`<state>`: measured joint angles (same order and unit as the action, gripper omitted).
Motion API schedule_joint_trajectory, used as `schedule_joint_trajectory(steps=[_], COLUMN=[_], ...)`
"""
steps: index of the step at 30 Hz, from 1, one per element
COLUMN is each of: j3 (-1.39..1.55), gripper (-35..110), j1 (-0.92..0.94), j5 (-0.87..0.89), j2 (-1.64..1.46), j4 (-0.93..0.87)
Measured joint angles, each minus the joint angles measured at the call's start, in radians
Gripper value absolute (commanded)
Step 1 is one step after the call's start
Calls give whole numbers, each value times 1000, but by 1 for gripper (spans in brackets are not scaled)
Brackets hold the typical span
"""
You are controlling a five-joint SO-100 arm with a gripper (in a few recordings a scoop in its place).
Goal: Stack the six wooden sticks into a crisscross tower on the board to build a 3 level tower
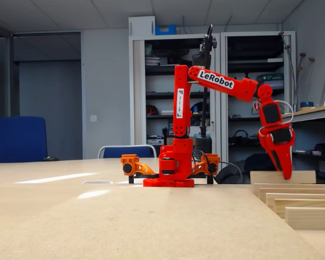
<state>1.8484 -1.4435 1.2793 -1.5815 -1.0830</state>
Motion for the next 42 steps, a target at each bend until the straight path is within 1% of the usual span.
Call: schedule_joint_trajectory(steps=[3,7,13,23,28,33,38,42], j3=[-121,-249,-285,-258,-262,-437,-704,-864], gripper=[0,0,0,0,0,0,0,0], j1=[9,75,275,692,919,1092,1192,1244], j5=[32,-12,-189,-554,-773,-1011,-1143,-1183], j2=[-8,-49,-138,-176,-72,146,383,514], j4=[-121,-242,-333,-328,-295,-318,-408,-472])
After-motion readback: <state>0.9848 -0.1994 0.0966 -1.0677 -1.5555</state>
